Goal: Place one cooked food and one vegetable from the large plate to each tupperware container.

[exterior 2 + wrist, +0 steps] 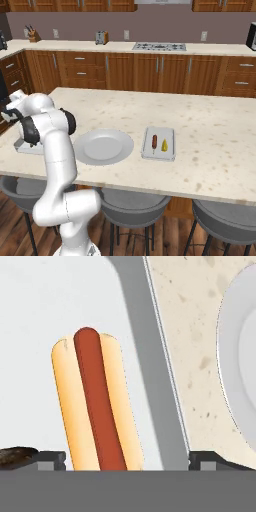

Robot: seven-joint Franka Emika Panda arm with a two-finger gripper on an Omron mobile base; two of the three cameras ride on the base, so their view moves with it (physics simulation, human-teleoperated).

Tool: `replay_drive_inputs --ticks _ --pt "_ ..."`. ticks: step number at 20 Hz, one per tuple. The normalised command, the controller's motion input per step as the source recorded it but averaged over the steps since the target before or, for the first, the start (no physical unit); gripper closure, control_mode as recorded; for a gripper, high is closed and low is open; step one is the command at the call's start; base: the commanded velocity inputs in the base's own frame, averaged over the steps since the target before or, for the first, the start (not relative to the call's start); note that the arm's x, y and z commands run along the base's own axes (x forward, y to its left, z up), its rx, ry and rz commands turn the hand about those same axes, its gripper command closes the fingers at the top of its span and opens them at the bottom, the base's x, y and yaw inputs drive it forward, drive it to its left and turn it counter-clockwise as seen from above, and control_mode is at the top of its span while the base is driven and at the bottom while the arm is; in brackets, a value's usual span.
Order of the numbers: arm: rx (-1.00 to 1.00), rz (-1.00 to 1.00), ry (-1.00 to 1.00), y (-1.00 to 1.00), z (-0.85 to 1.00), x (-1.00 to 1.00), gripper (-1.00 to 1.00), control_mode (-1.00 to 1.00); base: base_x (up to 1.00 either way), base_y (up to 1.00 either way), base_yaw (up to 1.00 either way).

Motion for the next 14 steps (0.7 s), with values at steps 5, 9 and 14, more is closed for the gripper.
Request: replay_drive_inputs --ticks 5,9,14 --pt "0.0 0.0 -0.04 -0.6 0.66 -0.72 -1.0 -1.0 0.0 0.0 0.0" --pt "0.02 -0.05 -0.1 -1.0 0.36 -0.94 -1.0 -1.0 0.0 0.0 0.0" --pt "0.12 -0.15 -0.07 -1.0 0.56 -0.4 -1.0 -1.0 0.0 0.0 0.0"
